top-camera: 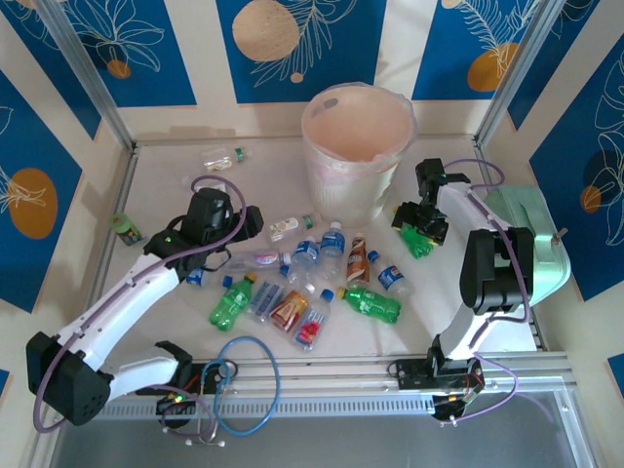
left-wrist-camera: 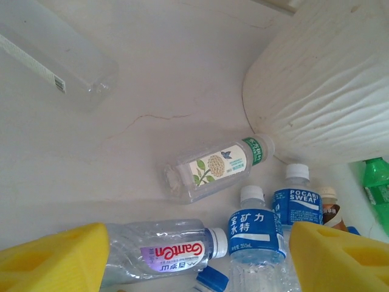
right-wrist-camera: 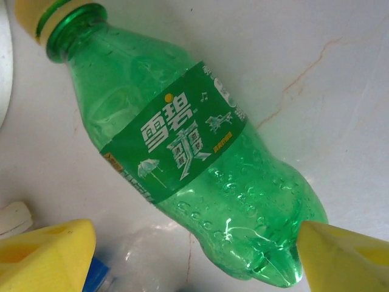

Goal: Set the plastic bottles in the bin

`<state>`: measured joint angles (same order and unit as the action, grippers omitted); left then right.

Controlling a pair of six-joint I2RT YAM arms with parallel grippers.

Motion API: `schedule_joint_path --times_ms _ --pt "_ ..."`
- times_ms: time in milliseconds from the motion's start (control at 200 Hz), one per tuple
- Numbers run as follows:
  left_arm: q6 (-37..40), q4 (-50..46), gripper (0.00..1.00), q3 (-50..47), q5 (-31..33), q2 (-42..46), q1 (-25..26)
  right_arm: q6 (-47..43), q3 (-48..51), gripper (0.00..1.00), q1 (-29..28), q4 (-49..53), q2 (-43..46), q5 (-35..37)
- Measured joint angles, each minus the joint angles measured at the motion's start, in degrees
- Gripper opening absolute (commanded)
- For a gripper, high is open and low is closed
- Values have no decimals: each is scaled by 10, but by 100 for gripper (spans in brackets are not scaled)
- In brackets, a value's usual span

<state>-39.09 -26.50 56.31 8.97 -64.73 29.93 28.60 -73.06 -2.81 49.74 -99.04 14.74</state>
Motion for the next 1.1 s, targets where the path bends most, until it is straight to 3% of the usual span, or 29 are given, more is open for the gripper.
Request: schedule_joint_path --times_ms 565,795,1100 --pt "-28 -31 80 16 0 0 0 -16 -50 78 8 2 -118 13" --pt "-42 -31 80 16 -6 -3 0 -14 -50 64 11 -5 -121 13" --pt "-47 -31 80 16 -7 -7 0 -9 -42 59 17 -9 -99 13"
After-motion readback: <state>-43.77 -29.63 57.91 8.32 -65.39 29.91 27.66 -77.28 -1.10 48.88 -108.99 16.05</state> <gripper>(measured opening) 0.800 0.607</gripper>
